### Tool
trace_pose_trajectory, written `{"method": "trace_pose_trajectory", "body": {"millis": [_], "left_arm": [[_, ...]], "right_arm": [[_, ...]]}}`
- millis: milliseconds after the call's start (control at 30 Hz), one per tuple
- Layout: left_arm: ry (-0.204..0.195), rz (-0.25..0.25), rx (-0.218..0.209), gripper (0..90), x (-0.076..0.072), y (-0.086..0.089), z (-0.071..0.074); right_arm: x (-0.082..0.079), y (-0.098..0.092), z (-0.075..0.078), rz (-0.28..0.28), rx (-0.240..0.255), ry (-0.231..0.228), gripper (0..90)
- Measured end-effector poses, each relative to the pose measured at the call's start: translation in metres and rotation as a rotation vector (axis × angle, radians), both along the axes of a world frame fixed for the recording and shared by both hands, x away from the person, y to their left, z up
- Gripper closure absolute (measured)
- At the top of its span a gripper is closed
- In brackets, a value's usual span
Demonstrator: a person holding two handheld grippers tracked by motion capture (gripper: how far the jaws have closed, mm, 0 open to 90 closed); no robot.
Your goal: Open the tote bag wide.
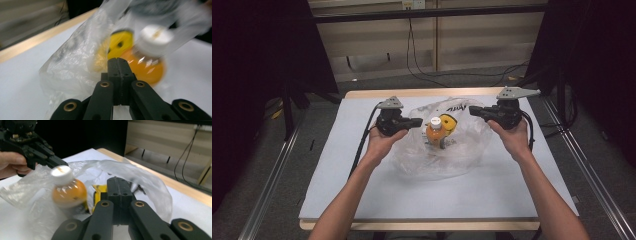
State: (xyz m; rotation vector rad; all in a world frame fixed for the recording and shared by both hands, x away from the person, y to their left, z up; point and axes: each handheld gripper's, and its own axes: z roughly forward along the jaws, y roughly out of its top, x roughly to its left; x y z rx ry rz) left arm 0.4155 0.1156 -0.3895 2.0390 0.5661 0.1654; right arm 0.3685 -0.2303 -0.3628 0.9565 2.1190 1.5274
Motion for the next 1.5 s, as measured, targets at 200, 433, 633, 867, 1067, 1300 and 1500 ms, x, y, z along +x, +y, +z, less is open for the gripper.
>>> {"method": "trace_pose_trajectory", "body": {"millis": [200,433,633,867,1067,1300,1500], "left_arm": [[0.070,0.026,0.066,90.0,0.012,-0.003,-0.037],[0.146,0.039,0.101,90.0,0.020,0.000,-0.075],[0.138,0.053,0.201,90.0,0.020,0.001,-0.091],[0.113,0.065,0.237,90.0,0.019,0.022,-0.092],[0.121,0.079,0.186,90.0,0.016,0.048,-0.096],[0.134,0.096,0.172,90.0,0.012,0.065,-0.096],[0.131,0.098,0.151,90.0,0.009,0.063,-0.092]], "right_arm": [[0.014,0.003,-0.041,-0.021,-0.036,0.079,90.0],[0.027,0.002,-0.089,-0.030,-0.045,0.191,90.0],[0.031,0.000,-0.115,-0.036,-0.125,0.269,90.0],[0.028,-0.012,-0.123,-0.057,-0.129,0.291,90.0],[0.020,-0.033,-0.131,-0.077,-0.163,0.319,90.0],[0.012,-0.055,-0.129,-0.115,-0.166,0.330,90.0],[0.011,-0.049,-0.127,-0.109,-0.173,0.323,90.0]]}}
